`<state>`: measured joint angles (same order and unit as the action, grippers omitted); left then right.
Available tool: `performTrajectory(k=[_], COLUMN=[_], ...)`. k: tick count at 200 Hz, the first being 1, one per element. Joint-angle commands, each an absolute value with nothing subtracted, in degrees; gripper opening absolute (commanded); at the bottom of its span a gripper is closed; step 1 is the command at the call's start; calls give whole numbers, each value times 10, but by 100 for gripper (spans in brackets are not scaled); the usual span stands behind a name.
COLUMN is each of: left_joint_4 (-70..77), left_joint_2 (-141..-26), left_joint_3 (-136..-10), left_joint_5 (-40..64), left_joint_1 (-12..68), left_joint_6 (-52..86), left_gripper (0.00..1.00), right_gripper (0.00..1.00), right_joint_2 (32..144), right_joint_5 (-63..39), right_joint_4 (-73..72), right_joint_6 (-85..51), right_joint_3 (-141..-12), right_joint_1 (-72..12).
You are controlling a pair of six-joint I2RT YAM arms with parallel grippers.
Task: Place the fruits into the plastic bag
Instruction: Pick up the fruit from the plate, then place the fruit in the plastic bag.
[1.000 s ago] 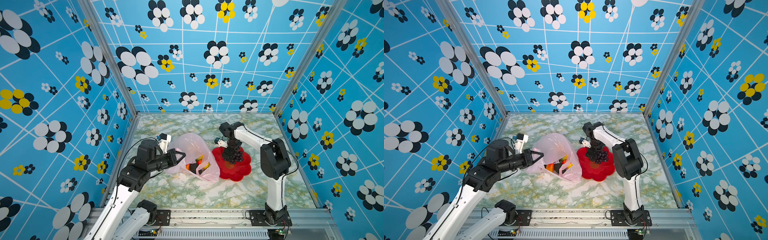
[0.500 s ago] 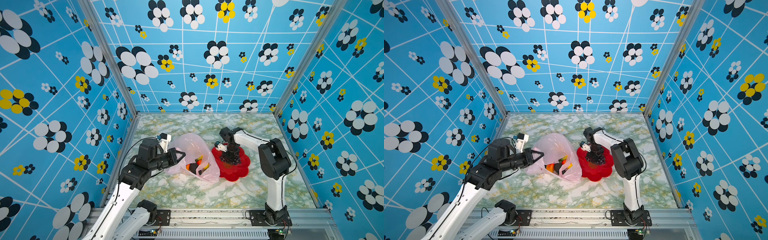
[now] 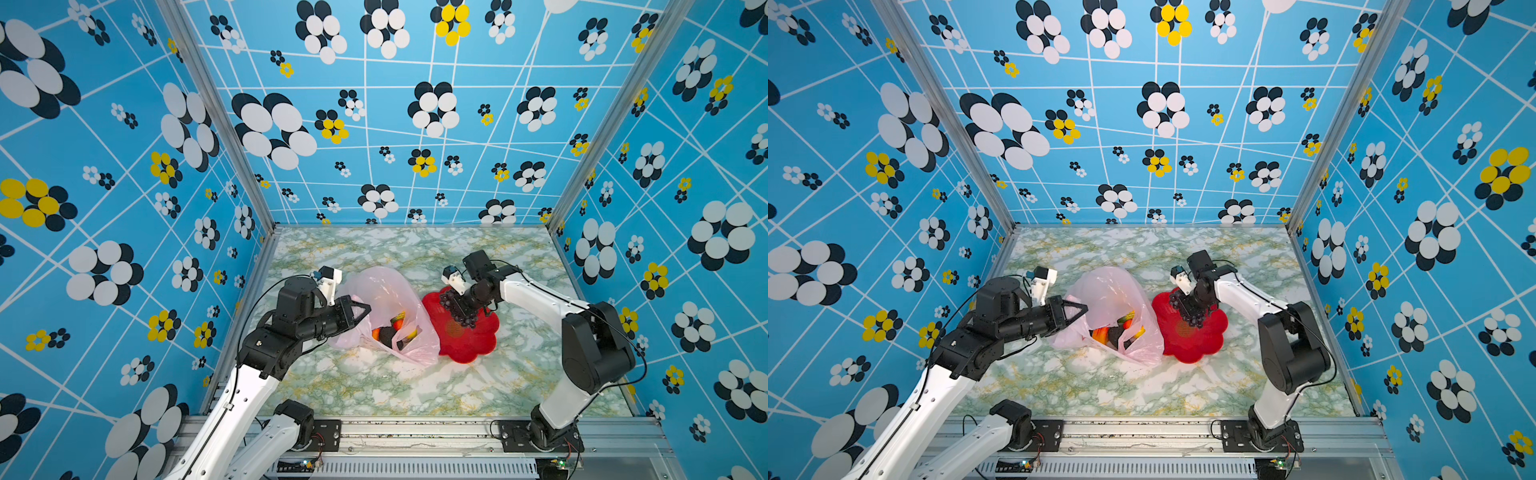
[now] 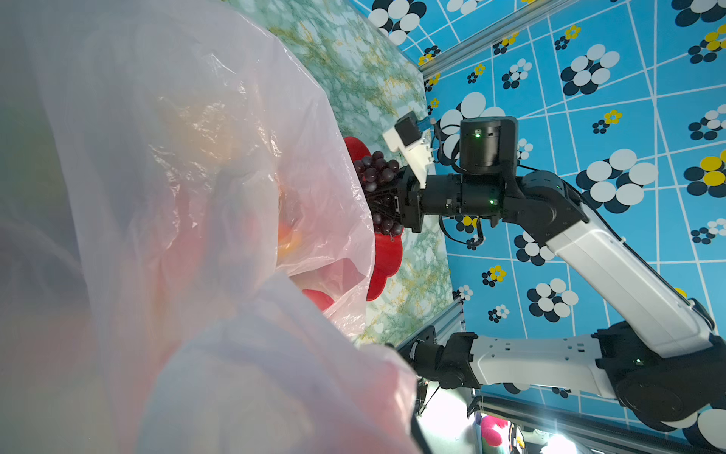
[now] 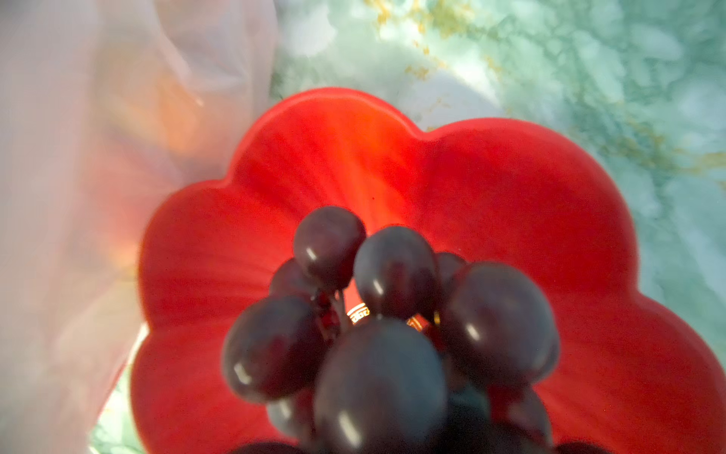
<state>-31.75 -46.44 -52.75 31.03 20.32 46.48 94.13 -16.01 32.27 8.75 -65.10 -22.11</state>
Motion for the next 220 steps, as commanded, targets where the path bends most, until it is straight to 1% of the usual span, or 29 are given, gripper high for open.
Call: performTrajectory(k=[1, 25, 56, 86, 110, 145, 181, 220], left_joint_4=[-317, -311, -303, -301, -300, -286, -271, -271], left_joint_2=[-465, -463, -461, -461, -452, -424, -404, -392], left_joint_3=[-528, -525, -522, -521, -513, -494, -488, -487], left_joint_5=[313, 322, 332, 343, 349, 349, 347, 343], left_joint_1=[202, 202, 202, 202, 203, 203, 204, 205], left_joint_6=[452, 448, 445, 433, 429, 441, 454, 456], left_gripper=[0, 0, 0, 0, 0, 0, 0, 0], right_gripper=[15, 14, 14, 13, 13, 14, 14, 15], right_joint_2=[875, 801, 729, 705, 730, 795, 890, 980], right_joint_5=[-222, -248, -311, -311, -303, -301, -307, -336], right_joint_4=[225, 199, 211, 293, 362, 393, 409, 499], right_joint_6=[18, -16, -74, -94, -116, -159, -171, -134], right_joint_3=[-607, -584, -608, -667, -718, -766, -802, -875], right_joint_1=[-212, -208, -215, -271, -337, -425, -479, -519])
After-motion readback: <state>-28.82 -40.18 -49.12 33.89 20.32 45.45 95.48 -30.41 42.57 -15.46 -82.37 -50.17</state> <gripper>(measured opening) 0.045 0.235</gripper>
